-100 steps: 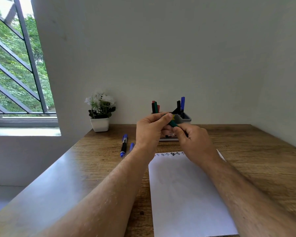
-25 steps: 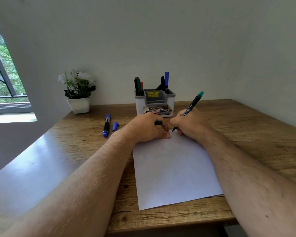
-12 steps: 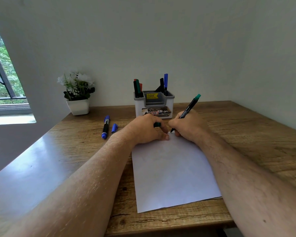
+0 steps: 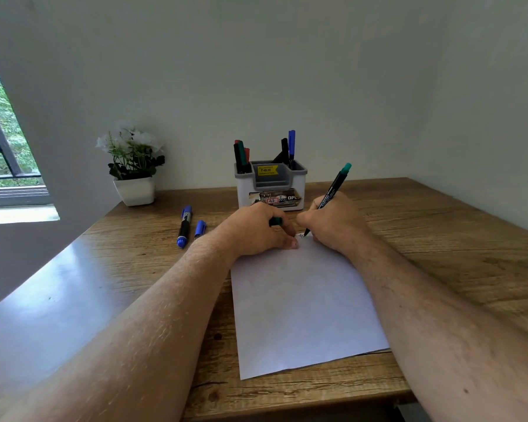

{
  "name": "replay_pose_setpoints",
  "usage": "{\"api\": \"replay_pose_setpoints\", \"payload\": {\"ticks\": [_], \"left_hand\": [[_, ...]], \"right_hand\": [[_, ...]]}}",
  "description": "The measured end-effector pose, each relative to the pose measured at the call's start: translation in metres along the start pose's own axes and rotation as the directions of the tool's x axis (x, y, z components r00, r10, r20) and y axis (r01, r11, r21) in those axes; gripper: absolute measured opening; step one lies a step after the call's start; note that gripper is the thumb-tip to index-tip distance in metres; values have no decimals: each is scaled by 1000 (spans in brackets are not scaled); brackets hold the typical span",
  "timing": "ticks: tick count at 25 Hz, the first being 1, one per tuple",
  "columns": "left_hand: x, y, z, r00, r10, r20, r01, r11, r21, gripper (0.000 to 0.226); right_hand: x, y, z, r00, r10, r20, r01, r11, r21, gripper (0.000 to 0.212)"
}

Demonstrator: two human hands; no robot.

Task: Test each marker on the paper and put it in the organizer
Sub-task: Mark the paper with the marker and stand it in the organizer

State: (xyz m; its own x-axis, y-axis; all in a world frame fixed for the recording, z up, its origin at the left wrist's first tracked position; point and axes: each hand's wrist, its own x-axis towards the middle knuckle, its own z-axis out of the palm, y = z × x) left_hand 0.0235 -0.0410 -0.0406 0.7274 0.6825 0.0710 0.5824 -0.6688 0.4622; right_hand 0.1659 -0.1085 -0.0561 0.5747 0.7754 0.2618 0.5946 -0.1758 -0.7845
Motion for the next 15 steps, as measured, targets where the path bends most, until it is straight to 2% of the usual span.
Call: {"api": "replay_pose_setpoints", "payload": {"ticks": [2, 7, 9, 12, 15], "left_hand": [[-1, 1, 0, 1000, -1, 3, 1, 1000, -3, 27], [-2, 1, -2, 1000, -11, -27, 11, 1000, 8, 33], [0, -1, -3, 998, -29, -59, 25, 998, -65, 31], [0, -3, -6, 991, -55, -123, 23, 970, -242, 31], [-2, -2, -6, 988, -27, -155, -18, 960, -280, 28]], "right_hand": [[2, 2, 1, 998, 25, -52, -25, 1000, -9, 19], [0, -2, -2, 999, -5, -50, 9, 997, 79, 15], [0, -5, -3, 999, -51, -19, 54, 964, 260, 14], [-1, -8, -6, 993, -94, 77, 35, 827, 562, 16], [-5, -11, -8, 987, -104, 119, 1, 757, 653, 12]]}}
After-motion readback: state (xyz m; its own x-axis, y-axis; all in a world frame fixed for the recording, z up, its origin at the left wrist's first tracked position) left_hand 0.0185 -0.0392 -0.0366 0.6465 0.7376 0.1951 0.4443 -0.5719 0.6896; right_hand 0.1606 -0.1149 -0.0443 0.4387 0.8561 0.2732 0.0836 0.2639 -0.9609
